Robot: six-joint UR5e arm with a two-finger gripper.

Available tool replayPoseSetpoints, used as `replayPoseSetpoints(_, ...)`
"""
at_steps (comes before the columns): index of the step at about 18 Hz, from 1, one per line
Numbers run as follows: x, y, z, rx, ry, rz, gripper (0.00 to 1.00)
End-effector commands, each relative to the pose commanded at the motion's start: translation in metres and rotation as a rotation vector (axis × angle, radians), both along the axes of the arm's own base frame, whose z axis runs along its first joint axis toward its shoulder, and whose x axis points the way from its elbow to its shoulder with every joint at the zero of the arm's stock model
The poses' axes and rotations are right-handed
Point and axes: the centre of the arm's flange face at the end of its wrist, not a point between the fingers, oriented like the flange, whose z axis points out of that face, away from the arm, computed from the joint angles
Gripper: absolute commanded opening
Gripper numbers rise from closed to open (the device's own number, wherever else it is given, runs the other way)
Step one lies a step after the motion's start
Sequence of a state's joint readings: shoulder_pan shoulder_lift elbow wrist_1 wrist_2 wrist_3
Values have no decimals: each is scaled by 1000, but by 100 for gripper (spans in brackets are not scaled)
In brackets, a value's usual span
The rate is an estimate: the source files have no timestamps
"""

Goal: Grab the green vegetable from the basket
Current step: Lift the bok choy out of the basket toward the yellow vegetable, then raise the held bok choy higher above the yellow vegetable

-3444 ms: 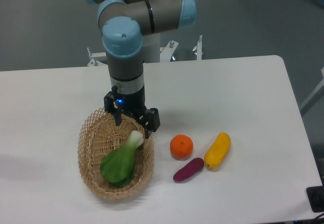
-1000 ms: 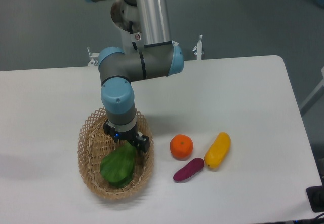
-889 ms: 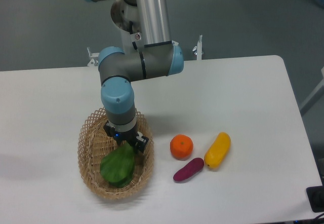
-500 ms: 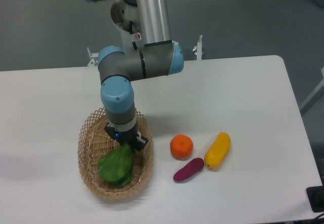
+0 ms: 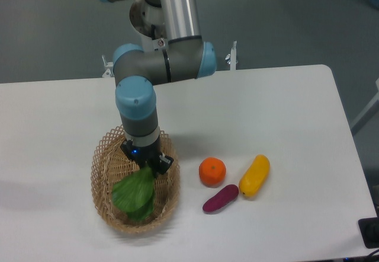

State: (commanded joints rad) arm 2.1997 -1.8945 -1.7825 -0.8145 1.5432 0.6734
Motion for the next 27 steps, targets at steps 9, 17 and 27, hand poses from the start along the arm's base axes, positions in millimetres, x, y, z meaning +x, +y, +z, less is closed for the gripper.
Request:
replayPoseSetpoints(9, -105, -64, 52, 47, 53, -44, 45)
replayPoseSetpoints(17, -182, -135, 55, -19, 83, -155, 45)
replayPoseSetpoints(27, -205, -175, 69, -37, 77, -236, 45)
